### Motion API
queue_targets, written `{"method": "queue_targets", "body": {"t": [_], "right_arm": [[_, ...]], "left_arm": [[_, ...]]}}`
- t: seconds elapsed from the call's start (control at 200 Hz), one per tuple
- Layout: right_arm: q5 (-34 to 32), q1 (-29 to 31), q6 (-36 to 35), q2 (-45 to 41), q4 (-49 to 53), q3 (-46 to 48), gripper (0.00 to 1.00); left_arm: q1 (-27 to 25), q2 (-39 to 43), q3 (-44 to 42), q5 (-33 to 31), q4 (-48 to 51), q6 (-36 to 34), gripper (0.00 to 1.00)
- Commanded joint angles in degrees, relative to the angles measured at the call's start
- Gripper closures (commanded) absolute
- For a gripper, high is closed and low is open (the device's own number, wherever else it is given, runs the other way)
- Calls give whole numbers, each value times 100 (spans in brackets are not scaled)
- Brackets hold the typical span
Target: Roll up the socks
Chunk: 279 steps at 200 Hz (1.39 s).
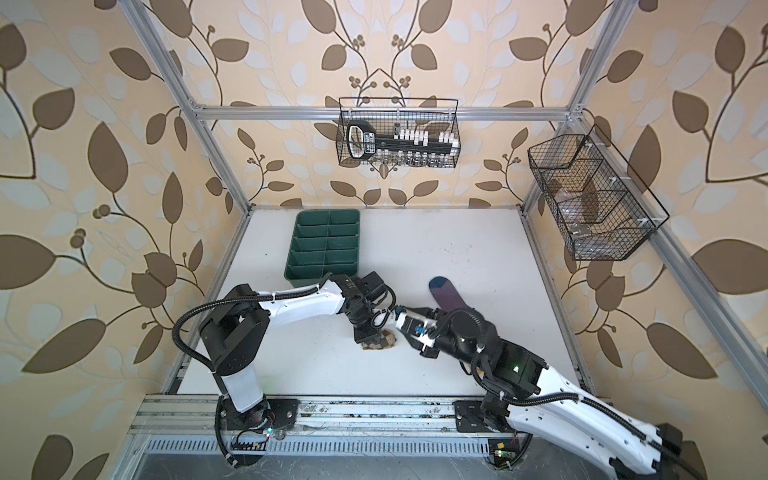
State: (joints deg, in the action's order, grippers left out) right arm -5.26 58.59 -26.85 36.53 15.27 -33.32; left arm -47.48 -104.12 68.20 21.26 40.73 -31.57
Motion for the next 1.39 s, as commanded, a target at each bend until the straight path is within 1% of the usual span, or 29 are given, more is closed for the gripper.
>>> {"method": "queue_targets", "body": {"t": [0.0, 0.08, 0.1, 0.115, 0.26, 0.375, 0.47, 0.555, 0.695, 0.78, 0.87, 1.0, 1.07, 1.175, 1.195, 1.345, 1.39], "right_arm": [[-1298, 765, -201, 524, -35, 497, 48], [-1372, 939, -263, 1189, -839, 738, 44], [-1375, 952, -276, 1362, -998, 758, 40], [-1374, 953, -289, 1516, -1124, 772, 39], [-1452, 906, -617, 2943, -2038, 810, 37], [-1413, 704, -665, 3718, -2686, 805, 37], [-1437, 618, -855, 4135, -2844, 642, 37], [-1272, 534, -999, 4415, -2751, 436, 37], [-1232, 496, -1233, 4823, -2731, 230, 38], [-1203, 527, -1309, 5000, -2703, 127, 43], [-1121, 556, -1380, 5151, -2620, 29, 57], [-1100, 634, -1527, 5366, -2451, -76, 74], [-1118, 671, -1557, 5415, -2354, -108, 82], [-1149, 665, -1503, 5428, -2166, -148, 97], [-1153, 651, -1487, 5419, -2117, -147, 100], [-1133, 469, -1244, 5235, -1795, -69, 100], [-1163, 421, -1131, 5147, -1708, -41, 100]], "left_arm": [[0, -593, -188, 430, 1151, -130, 92], [44, -700, -124, 458, 1192, -139, 92], [53, -713, -123, 458, 1192, -130, 92], [55, -719, -123, 458, 1192, -134, 92], [73, -700, -137, 458, 1166, -115, 92], [81, -694, -142, 441, 1143, -104, 92], [90, -711, -123, 432, 1148, -95, 92], [99, -714, -107, 423, 1143, -96, 92], [108, -727, -83, 423, 1130, -82, 92], [108, -724, -79, 410, 1123, -71, 92], [108, -717, -83, 397, 1113, -59, 92], [108, -618, -87, 382, 1041, -35, 92], [108, -467, -144, 326, 915, 13, 89], [108, -76, -278, 229, 668, 117, 85], [108, 11, -306, 197, 618, 140, 81], [108, 564, -491, 150, 410, 256, 58], [108, 679, -517, 159, 426, 291, 54]]}}
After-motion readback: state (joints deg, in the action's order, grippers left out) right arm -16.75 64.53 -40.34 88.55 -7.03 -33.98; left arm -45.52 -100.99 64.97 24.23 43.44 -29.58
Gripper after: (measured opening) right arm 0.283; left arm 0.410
